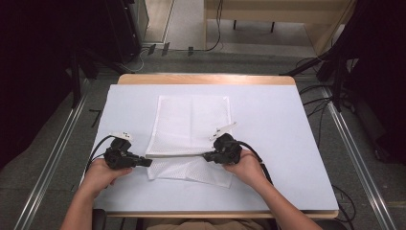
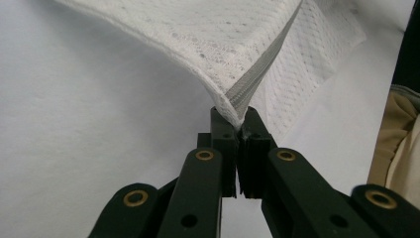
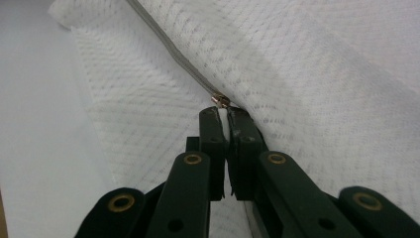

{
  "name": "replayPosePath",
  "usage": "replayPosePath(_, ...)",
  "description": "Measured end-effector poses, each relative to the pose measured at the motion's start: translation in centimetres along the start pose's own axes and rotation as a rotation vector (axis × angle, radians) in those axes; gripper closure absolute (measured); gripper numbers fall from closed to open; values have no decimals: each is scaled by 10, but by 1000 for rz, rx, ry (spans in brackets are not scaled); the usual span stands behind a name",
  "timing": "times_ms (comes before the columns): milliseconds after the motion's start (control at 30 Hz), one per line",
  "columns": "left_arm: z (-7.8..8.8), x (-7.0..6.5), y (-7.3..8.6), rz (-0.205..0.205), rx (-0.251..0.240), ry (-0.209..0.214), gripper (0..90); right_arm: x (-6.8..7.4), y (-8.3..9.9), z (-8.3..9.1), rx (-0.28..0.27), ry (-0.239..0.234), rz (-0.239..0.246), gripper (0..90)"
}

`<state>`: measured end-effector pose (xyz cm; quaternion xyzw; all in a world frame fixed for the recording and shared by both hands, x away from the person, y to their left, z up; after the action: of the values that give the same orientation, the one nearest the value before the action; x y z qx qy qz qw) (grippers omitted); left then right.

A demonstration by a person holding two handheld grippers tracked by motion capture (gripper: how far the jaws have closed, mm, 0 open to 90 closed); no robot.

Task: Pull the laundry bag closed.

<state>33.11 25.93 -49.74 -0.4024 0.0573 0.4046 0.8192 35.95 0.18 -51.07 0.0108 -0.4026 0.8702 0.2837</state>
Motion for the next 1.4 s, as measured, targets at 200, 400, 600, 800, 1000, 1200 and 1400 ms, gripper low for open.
replayPosePath(200, 0, 1, 1, 7, 2, 2, 884, -4, 4, 5, 9, 3, -11, 880)
replayPosePath(400, 1, 2, 2, 11, 1, 5, 884, -7, 7, 8, 13, 8, -22, 880)
replayPosePath(600, 1, 2, 2, 27, -1, 10, 884, -13, 8, 16, 7, 15, -30, 880)
replayPosePath(800, 0, 3, 3, 25, 12, 7, 884, -23, 20, 26, 19, 31, -44, 879)
replayPosePath(1000, 0, 2, 3, 27, 11, 12, 884, -27, 21, 34, 8, 37, -49, 879)
replayPosePath(1200, 0, 2, 4, 19, 13, 13, 883, -31, 28, 42, 16, 37, -62, 880)
replayPosePath(1400, -1, 1, 2, 14, 10, 12, 883, -32, 33, 50, 17, 49, -62, 880)
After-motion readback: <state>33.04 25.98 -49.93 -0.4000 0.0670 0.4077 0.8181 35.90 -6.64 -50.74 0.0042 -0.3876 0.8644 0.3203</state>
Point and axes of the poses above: each handheld gripper's, and its own axes: z roughly backward along the jaws, y roughly out of its underside, x roughly to its left, the point moved 8 cm from there along -z, roughly forward along the jaws, and after that the axes turned 7 degrees about -x, right-handed, at the moved point
